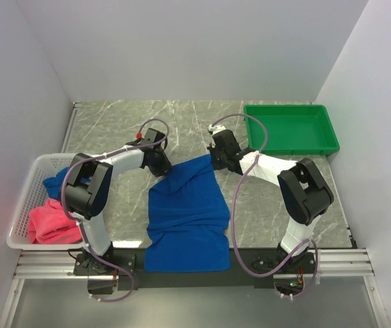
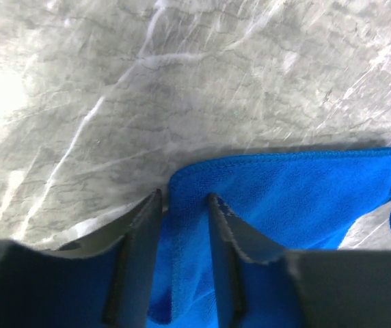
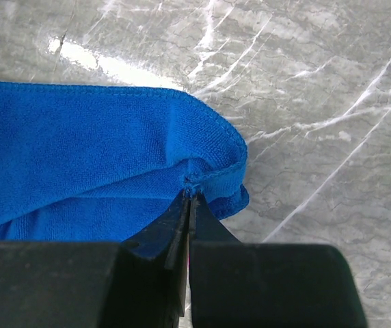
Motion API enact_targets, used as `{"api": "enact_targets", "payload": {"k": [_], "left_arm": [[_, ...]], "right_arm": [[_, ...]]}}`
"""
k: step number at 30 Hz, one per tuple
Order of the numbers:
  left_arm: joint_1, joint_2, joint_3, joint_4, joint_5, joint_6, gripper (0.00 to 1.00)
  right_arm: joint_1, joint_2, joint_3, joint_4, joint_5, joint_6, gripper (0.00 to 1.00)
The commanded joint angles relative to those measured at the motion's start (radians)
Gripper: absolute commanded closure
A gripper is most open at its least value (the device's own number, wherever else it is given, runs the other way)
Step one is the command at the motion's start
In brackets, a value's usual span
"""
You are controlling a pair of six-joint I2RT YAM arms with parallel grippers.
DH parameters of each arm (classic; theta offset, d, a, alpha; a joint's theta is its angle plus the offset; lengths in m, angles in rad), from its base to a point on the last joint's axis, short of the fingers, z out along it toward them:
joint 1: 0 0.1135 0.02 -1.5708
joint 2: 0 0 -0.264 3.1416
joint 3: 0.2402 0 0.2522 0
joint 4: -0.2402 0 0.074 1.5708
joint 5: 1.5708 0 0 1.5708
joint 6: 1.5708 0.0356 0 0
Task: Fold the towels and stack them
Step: Flatten out the crumpled towel
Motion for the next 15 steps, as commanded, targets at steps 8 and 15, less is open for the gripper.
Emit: {"api": "enact_targets", "payload": {"k": [8,15], "left_arm": [[-0.003,0.041,0.107,-0.063,-0.092,0.065,0.99],[0.037,-0.038,0.325,-0.157,-0.378,0.273,0.99]], "right_arm": [[0.004,0.0,0.067,0.004,0.007,-0.03,1.0],[-0.008,-0.007,0.267,-0.059,0.047,-0.096,1.0]]}}
